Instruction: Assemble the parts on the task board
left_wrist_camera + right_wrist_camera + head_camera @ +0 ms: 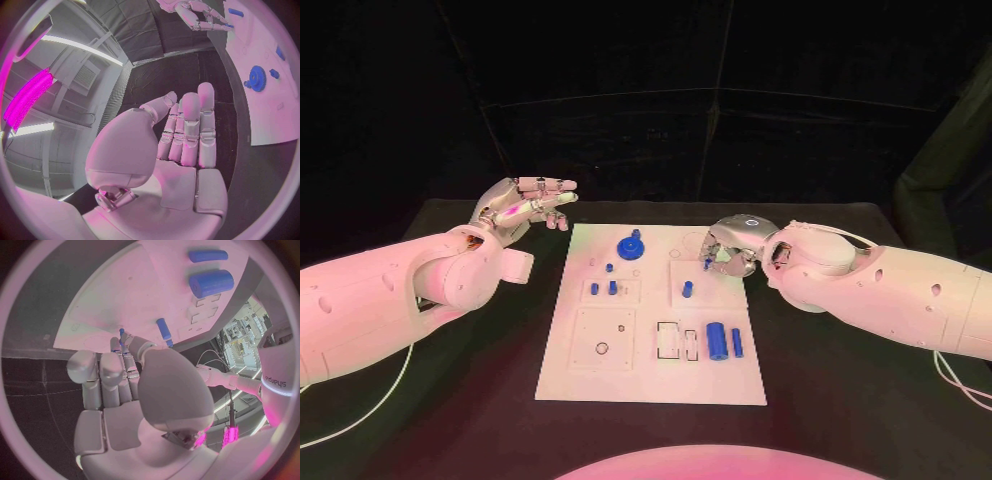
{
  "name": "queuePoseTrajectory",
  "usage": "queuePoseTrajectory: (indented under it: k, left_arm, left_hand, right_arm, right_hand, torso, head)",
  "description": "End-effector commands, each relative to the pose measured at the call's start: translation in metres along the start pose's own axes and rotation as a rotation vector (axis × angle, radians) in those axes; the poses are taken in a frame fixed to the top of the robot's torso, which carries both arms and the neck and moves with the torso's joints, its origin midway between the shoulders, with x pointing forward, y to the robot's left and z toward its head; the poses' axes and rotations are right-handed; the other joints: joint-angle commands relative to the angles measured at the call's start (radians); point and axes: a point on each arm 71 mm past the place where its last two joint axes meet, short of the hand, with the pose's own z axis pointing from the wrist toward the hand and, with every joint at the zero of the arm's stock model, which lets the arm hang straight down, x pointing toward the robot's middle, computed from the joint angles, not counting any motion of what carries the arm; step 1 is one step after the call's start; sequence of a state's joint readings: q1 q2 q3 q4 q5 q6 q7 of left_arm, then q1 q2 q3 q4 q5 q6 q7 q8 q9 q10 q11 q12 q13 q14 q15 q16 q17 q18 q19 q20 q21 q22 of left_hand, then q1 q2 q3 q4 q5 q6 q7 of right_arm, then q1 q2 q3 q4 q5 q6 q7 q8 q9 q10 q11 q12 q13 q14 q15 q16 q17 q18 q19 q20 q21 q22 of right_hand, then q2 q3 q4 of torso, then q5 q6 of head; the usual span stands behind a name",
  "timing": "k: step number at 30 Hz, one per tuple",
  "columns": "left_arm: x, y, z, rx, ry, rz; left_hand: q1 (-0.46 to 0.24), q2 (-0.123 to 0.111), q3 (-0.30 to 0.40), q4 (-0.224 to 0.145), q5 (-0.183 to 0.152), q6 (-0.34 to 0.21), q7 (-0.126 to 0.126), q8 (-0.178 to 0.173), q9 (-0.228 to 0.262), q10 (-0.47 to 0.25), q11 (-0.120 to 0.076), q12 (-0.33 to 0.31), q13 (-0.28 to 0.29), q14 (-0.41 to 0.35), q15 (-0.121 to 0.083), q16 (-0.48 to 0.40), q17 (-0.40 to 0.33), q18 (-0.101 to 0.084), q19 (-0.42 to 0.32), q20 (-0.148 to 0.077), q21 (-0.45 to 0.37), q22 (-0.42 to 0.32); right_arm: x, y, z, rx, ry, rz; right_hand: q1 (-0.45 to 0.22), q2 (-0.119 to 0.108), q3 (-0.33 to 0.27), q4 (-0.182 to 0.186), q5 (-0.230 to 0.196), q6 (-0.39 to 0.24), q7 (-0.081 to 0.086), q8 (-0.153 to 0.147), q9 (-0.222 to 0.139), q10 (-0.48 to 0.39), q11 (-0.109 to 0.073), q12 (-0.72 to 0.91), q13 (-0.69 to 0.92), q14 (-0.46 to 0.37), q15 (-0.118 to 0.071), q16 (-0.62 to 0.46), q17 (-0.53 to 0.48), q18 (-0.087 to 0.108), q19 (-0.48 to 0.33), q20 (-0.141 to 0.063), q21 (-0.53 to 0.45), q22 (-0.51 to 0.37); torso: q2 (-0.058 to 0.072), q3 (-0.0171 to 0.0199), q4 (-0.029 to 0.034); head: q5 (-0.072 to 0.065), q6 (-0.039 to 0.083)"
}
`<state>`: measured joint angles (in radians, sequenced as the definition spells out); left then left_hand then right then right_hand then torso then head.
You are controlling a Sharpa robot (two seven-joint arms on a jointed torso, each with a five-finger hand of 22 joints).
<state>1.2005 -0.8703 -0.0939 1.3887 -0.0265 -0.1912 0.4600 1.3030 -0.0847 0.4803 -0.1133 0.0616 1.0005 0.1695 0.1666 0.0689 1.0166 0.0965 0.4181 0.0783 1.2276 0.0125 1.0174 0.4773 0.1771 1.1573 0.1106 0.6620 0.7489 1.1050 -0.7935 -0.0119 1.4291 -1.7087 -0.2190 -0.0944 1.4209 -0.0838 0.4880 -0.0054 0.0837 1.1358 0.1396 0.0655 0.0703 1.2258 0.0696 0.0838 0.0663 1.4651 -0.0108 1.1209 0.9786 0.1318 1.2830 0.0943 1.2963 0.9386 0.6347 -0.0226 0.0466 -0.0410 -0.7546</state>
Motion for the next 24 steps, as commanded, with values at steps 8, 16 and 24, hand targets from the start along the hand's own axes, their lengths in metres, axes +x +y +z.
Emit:
queuePoseTrajectory:
  k: [8,16,24]
  left_arm:
    - [0.001,-0.001,0.001,0.002,0.001,-0.005]
    - [0.007,-0.001,0.002,0.002,0.011,-0.01]
    - [0.015,0.0,0.005,0.001,0.026,-0.016]
  left_hand:
    - [-0.005,0.004,0.0,-0.005,-0.005,-0.003,0.004,0.0,-0.001,-0.005,0.003,0.002,-0.001,-0.006,0.0,-0.007,-0.001,0.006,-0.006,0.002,-0.004,-0.001]
    - [-0.005,0.004,0.0,-0.005,-0.005,-0.003,0.004,0.0,-0.001,-0.005,0.003,0.002,-0.001,-0.006,0.0,-0.007,-0.001,0.006,-0.006,0.002,-0.004,-0.001]
    - [-0.004,0.004,0.0,-0.005,-0.005,-0.004,0.004,0.0,-0.001,-0.006,0.003,0.003,-0.001,-0.006,0.001,-0.008,-0.002,0.006,-0.006,0.002,-0.005,-0.002]
  right_arm:
    - [-0.023,0.019,-0.013,-0.05,-0.123,0.069]
    - [-0.032,0.064,-0.008,-0.166,-0.152,0.07]
    - [-0.024,0.114,0.01,-0.281,-0.132,0.049]
  right_hand:
    - [-0.015,-0.006,0.017,-0.007,0.014,0.007,0.0,0.002,0.0,0.005,0.001,-0.01,-0.001,0.022,-0.004,0.012,0.006,-0.017,0.009,-0.002,0.011,0.006]
    - [-0.018,-0.008,0.022,-0.011,0.019,0.007,0.001,0.002,0.0,0.005,0.002,-0.012,-0.001,0.023,-0.004,0.016,0.01,-0.017,0.01,-0.002,0.013,0.009]
    - [-0.021,-0.008,0.026,-0.012,0.021,0.007,0.002,0.002,0.0,0.004,0.003,-0.013,-0.002,0.023,-0.003,0.018,0.011,-0.017,0.01,-0.003,0.014,0.009]
  torso:
    - [0.001,0.0004,0.0001]
    - [0.001,-0.0012,0.003]
    - [0.001,-0.0024,0.0027]
  head:
    - [0.008,0.005]
    - [0.027,0.001]
    - [0.045,-0.006]
